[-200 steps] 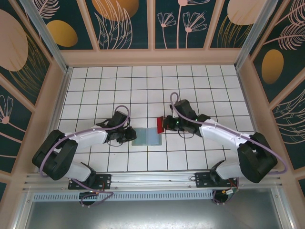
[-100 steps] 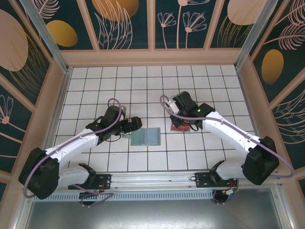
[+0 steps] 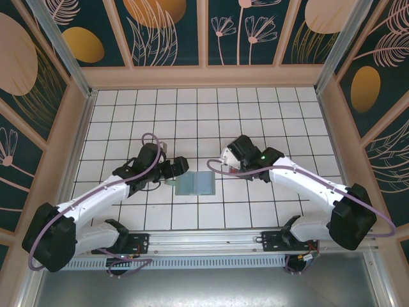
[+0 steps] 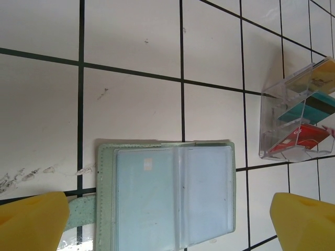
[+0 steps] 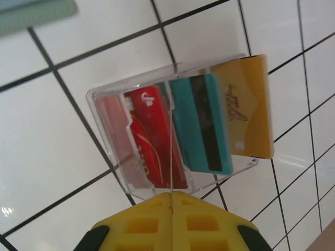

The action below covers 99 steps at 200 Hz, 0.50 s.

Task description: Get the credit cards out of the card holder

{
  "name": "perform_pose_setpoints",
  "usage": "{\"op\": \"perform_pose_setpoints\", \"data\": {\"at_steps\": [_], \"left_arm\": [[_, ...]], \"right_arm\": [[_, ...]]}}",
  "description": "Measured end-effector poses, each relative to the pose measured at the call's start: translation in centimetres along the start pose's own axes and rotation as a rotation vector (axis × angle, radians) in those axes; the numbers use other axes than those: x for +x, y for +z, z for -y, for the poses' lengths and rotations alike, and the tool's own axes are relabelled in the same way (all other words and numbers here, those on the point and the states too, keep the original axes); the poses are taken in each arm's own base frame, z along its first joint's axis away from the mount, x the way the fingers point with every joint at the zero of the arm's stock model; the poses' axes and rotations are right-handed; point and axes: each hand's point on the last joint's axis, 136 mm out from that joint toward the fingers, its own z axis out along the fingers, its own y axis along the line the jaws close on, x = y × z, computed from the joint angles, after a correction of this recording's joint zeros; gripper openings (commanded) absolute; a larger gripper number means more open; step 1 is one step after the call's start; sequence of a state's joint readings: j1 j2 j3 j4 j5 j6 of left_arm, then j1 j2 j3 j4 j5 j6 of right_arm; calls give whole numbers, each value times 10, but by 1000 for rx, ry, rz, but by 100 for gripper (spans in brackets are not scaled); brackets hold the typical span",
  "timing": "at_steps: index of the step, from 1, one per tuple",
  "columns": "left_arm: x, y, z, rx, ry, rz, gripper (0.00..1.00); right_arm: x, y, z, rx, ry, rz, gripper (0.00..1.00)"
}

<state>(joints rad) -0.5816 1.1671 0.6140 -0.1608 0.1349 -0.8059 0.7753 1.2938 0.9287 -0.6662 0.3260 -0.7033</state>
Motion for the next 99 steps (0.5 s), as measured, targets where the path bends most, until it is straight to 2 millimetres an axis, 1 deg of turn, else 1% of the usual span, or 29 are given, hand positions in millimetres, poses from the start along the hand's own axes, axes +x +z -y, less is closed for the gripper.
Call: {"op": "perform_pose_setpoints", "data": {"at_steps": [15,47,80,99], "left_arm": [[0,0,-1,-5,0,4,99],[1,1,-4,-13,-1,4,98],[1,1,-4,-14,-1,5,99],[1,1,-4,-14,-1,5,99]], "right_arm": [[2,2,-4,-7,-38,-7,0],[0,4,-8,-3,-83,0,0],[10,14,-17,-13,-116,-21,0],[9,16,-17,-3,-130,-16,0]]}}
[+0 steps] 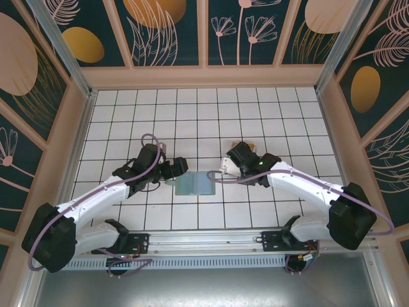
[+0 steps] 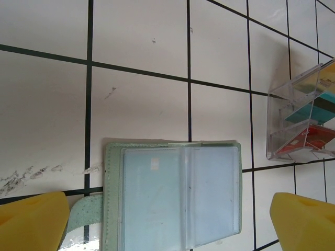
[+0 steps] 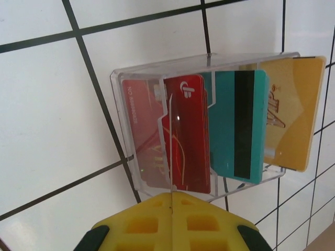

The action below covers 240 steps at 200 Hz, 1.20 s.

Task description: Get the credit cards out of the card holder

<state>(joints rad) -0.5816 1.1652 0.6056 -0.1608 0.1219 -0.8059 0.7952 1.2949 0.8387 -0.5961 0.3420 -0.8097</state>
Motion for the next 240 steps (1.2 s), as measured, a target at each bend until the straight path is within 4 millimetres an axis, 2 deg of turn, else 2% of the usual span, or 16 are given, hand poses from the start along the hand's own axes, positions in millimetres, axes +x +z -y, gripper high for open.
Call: {"op": "perform_pose_setpoints", "data": {"at_steps": [70,153,203,240], "left_arm": [[4,0,-4,-7,-3,-6,98],[6,1,-7,-12,-6,-11,99],[7,1,-7,-12,-10,-11,99],[7,1,-7,-12,-10,-11,99]], "right_arm": [[-7,8,7,35,-39,8,0],[-11,9,6,42,-80,2,0],[-21,-1,18,55,-70,25,0],[-16,4,12,38,-71,16,0]]}}
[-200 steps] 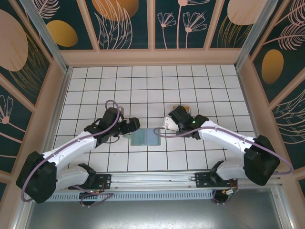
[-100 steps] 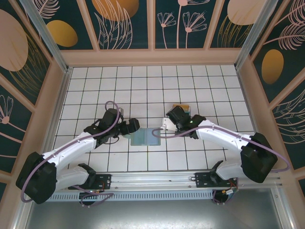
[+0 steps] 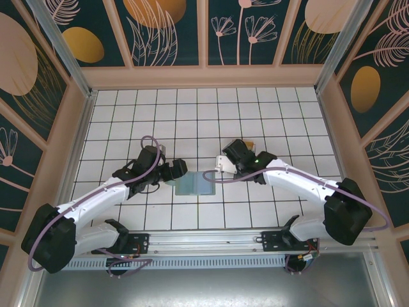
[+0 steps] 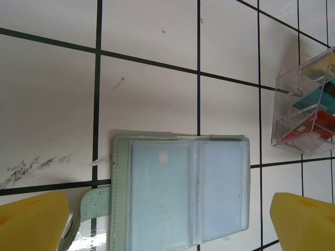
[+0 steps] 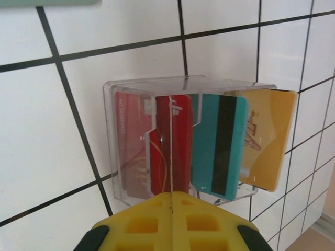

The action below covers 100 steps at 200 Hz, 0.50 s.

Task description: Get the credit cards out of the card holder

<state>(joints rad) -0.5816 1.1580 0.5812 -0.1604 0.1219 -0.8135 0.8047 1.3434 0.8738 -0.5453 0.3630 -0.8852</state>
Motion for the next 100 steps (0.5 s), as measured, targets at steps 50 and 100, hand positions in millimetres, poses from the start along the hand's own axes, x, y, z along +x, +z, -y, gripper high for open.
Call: {"op": "perform_pose_setpoints", "data": {"at_steps": [50,100], "left_arm": [[0,0,0,0,0,0,98],[0,0,0,-1,0,-1,98]], "right_arm": [[10,7,-7,-17,14,-11,0],[9,10,-4,-3,27,5,39]]}}
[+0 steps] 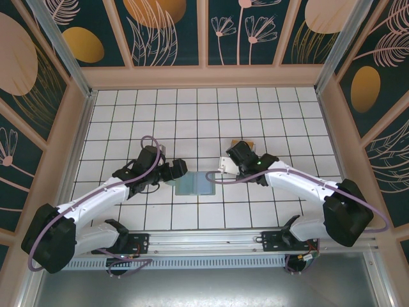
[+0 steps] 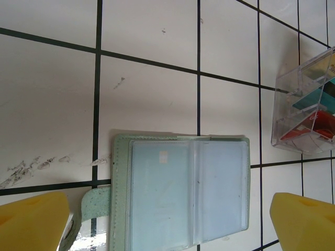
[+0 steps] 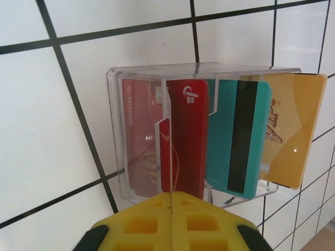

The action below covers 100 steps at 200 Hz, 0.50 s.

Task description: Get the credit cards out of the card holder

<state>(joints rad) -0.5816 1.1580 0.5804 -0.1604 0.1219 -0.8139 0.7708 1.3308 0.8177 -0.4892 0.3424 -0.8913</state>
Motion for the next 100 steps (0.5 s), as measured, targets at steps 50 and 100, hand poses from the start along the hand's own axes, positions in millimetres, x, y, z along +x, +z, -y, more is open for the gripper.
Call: {"op": "perform_pose_setpoints", "data": {"at_steps": [50,100], "left_arm": [[2,1,-2,-4,-1,-4,99],[2,1,-2,-4,-4,-4,99]], "right_arm": [[5,4,18,72,44,-10,46],[10,5,40,158,104,-22,48]]}}
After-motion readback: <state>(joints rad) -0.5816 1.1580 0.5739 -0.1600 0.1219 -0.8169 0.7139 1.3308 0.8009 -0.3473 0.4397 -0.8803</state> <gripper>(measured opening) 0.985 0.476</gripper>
